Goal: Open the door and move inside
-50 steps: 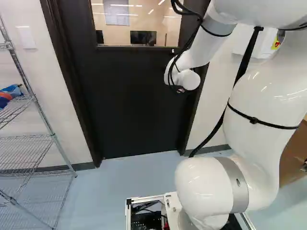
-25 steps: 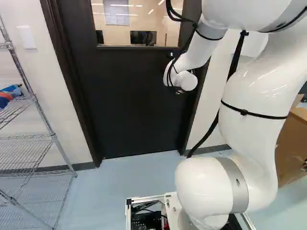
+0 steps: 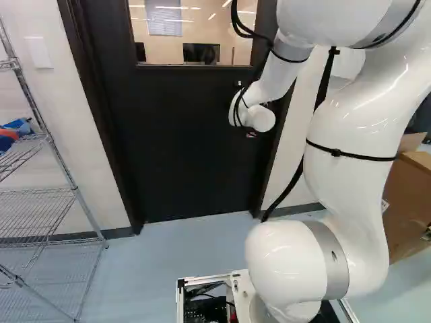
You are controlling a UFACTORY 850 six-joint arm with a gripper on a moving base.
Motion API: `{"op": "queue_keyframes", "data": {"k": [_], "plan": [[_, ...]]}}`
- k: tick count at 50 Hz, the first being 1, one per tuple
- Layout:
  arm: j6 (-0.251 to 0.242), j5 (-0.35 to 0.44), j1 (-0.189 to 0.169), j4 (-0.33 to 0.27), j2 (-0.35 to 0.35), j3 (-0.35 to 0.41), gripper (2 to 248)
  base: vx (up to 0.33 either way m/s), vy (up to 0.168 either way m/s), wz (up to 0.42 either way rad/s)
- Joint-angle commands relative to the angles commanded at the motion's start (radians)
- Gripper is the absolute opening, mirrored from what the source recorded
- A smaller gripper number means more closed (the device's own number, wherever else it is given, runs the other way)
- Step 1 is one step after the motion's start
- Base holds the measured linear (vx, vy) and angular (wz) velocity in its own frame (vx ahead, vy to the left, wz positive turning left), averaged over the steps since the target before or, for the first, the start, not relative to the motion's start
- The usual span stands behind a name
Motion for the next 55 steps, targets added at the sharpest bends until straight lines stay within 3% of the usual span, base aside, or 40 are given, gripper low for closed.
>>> {"op": "queue_keyframes", "data": {"k": [33,55], "plan": [[0.0,0.0,0.0,0.0,-0.064,0.004,247,0.0,0.0,0.0],[0.0,0.0,0.0,0.007,-0.069,0.004,247,0.0,0.0,0.0]]}}
